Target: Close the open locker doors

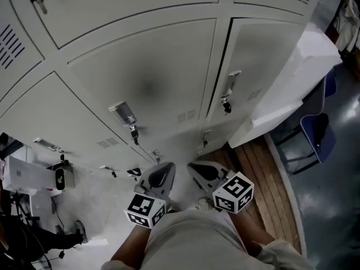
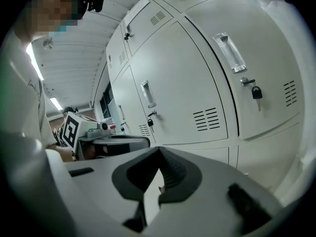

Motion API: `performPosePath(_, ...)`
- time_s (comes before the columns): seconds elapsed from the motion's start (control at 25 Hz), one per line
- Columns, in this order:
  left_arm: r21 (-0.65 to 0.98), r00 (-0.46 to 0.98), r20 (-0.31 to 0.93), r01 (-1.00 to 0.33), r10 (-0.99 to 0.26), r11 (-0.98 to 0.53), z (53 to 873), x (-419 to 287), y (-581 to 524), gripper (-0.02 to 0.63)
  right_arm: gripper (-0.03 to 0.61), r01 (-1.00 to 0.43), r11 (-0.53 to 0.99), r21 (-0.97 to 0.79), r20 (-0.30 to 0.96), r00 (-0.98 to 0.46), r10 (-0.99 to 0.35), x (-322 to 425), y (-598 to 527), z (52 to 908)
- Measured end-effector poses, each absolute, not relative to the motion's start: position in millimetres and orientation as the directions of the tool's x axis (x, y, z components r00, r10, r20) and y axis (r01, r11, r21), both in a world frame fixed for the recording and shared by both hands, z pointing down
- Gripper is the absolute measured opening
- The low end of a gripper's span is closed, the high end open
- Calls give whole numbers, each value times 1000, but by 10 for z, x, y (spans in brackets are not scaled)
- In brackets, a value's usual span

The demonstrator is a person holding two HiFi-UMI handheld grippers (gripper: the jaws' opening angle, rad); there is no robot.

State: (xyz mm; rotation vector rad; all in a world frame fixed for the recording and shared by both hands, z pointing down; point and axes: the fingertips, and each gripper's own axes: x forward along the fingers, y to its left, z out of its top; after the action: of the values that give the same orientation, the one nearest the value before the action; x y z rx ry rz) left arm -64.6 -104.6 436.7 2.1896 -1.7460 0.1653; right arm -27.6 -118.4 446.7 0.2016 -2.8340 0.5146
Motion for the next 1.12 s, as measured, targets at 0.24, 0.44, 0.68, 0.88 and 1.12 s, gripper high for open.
performPosePath(0.24, 195, 228, 302, -965, -926, -174, 4356, -527, -1055, 14, 28, -161, 931, -326, 277, -958, -69, -156, -1169, 4464)
performPosePath(0.44, 180, 225, 297, -968, -928, -178, 4282, -480, -1083, 14, 28, -150, 934, -324, 279, -959, -58, -126, -1177, 4467)
performPosePath(0.68, 179, 236, 302, -966, -924, -188, 4290, -439, -1063, 14, 27, -142, 937, -319, 269, -961, -54, -165, -1152, 4461)
performPosePath(0.88, 173, 241, 306, -965, -921, -195, 4280, -445, -1047, 14, 27, -141, 935, -324, 260, -964, -56, -191, -1119, 4438)
performPosePath(1.12, 175, 237, 305, -966, -923, -190, 4282, -477, -993, 14, 27, -132, 944, -304, 268, -962, -48, -226, -1091, 4437)
